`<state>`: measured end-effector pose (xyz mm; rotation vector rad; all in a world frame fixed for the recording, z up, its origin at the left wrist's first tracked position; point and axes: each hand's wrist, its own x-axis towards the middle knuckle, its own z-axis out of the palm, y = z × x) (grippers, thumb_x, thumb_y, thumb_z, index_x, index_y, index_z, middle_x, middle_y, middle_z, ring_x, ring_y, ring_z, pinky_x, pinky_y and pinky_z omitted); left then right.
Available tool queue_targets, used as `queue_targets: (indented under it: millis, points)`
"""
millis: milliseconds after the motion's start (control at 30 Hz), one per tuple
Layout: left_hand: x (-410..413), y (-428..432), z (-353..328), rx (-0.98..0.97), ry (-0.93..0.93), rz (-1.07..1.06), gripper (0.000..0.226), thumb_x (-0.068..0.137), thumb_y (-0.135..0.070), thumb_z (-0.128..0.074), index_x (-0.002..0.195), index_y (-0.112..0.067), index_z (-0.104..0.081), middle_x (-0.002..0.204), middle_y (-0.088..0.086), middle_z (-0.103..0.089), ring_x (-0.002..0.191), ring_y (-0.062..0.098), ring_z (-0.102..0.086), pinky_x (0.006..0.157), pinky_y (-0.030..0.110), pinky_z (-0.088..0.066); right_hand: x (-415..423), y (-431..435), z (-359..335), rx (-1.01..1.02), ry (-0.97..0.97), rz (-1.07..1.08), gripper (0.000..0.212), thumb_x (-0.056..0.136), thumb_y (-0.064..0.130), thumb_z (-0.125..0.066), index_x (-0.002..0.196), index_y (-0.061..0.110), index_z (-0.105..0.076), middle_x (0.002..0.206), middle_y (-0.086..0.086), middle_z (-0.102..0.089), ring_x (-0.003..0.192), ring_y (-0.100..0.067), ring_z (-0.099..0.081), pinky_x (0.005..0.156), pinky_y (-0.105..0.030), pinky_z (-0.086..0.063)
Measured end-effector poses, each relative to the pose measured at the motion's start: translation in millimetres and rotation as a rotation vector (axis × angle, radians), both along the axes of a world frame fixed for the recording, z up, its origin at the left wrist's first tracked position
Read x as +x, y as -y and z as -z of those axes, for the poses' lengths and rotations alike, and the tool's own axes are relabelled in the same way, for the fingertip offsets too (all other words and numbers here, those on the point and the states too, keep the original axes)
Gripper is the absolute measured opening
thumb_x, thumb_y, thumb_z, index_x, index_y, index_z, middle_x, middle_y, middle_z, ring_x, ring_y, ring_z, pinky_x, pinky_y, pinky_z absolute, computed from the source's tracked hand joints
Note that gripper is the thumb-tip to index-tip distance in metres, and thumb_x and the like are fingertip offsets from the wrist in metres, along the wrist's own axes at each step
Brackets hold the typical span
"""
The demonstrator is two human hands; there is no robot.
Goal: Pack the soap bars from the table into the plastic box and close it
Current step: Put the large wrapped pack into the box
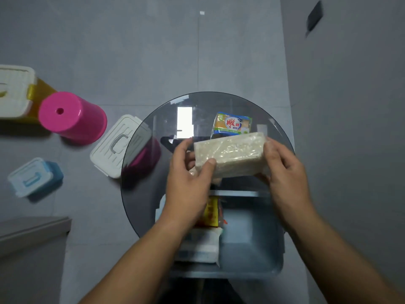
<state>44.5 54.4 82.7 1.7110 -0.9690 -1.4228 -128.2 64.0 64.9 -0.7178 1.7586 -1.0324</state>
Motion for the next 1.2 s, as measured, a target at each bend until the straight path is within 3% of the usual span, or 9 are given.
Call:
queue_targets:
  millis: [100, 233, 500, 633, 733, 800, 933, 1067, 1200]
  points:
    - [-9, -35, -10, 0.014, -0.008, 0.003, 0.052, 0.092, -0.012, -0.071, 0.140, -0.023, -0.053, 0.128, -0.004, -0.062, 0.114, 0.002, -0.061, 0.095, 0.012, -0.050, -11, -48, -9, 0.009, 0.065, 0.023, 0.063, 0.076, 0.073, -0.059, 0.128, 0.038, -0.066, 0.133, -0.002, -0.061, 0.122, -0.018, -0.061, 0.102, -0.051, -0.051]
    - [-16, -75, -9, 0.056, -0.027, 0.013, 0.051, 0.090, -0.003, -0.072, 0.137, -0.016, -0.055, 0.128, -0.001, -0.063, 0.118, 0.005, -0.061, 0.087, 0.007, -0.050, -15, -98, -7, 0.020, 0.081, 0.082, 0.070, 0.072, 0.079, -0.062, 0.128, 0.038, -0.066, 0.135, -0.002, -0.062, 0.126, -0.019, -0.060, 0.109, -0.051, -0.045]
    - [-15, -103, 13, 0.168, 0.047, 0.088, 0.052, 0.089, -0.009, -0.074, 0.139, -0.015, -0.059, 0.127, -0.003, -0.069, 0.115, 0.003, -0.064, 0.104, 0.028, -0.052, -18, -140, 13, 0.109, 0.115, 0.072, 0.067, 0.078, 0.064, -0.060, 0.134, 0.028, -0.063, 0.136, 0.000, -0.062, 0.127, -0.016, -0.059, 0.111, -0.048, -0.044]
    - [-12, -94, 21, 0.173, 0.070, 0.096, 0.043, 0.091, -0.012, -0.073, 0.133, -0.016, -0.064, 0.119, -0.002, -0.073, 0.110, 0.009, -0.068, 0.099, 0.030, -0.055, -16, -140, 16, 0.133, 0.037, 0.028, 0.044, 0.099, 0.040, -0.054, 0.141, 0.028, -0.057, 0.137, 0.006, -0.060, 0.127, -0.009, -0.056, 0.113, -0.044, -0.043]
    - [-9, -93, 22, 0.184, 0.052, 0.104, 0.037, 0.091, -0.009, -0.072, 0.126, -0.020, -0.066, 0.105, -0.006, -0.074, 0.093, 0.005, -0.069, 0.082, 0.020, -0.057, -15, -140, 16, 0.154, 0.027, 0.052, 0.040, 0.100, 0.038, -0.052, 0.139, 0.031, -0.059, 0.136, 0.008, -0.061, 0.126, -0.009, -0.056, 0.113, -0.044, -0.043]
    - [-8, -95, 23, 0.196, 0.034, 0.112, 0.034, 0.091, -0.006, -0.072, 0.122, -0.020, -0.067, 0.101, -0.005, -0.073, 0.087, 0.004, -0.068, 0.076, 0.017, -0.056, -14, -143, 15, 0.167, 0.032, 0.057, 0.047, 0.094, 0.046, -0.053, 0.138, 0.032, -0.059, 0.136, 0.009, -0.062, 0.126, -0.011, -0.057, 0.112, -0.045, -0.043]
    - [-4, -96, 26, 0.218, -0.001, 0.101, 0.032, 0.090, -0.002, -0.071, 0.119, -0.016, -0.069, 0.107, 0.002, -0.077, 0.098, 0.010, -0.072, 0.086, 0.024, -0.059, -13, -146, 12, 0.167, 0.004, 0.039, 0.062, 0.084, 0.058, -0.057, 0.139, 0.031, -0.057, 0.137, 0.007, -0.061, 0.126, -0.010, -0.057, 0.110, -0.043, -0.045]
    - [-1, -91, 28, 0.255, -0.011, 0.126, 0.032, 0.089, -0.003, -0.073, 0.118, -0.016, -0.070, 0.099, 0.000, -0.077, 0.085, 0.008, -0.072, 0.076, 0.026, -0.057, -17, -145, 9, 0.156, -0.115, -0.083, 0.057, 0.095, 0.027, -0.065, 0.148, 0.028, -0.045, 0.139, 0.005, -0.051, 0.111, 0.014, -0.056, 0.091, -0.006, -0.046]
    - [-3, -87, 26, 0.266, 0.000, 0.154, 0.031, 0.089, -0.006, -0.074, 0.117, -0.018, -0.070, 0.092, -0.007, -0.072, 0.076, 0.002, -0.067, 0.071, 0.022, -0.055, -25, -141, 9, 0.220, -0.322, -0.350, 0.081, 0.081, 0.032, -0.080, 0.151, 0.037, -0.038, 0.128, 0.007, -0.040, 0.116, -0.006, -0.050, 0.098, -0.016, -0.038]
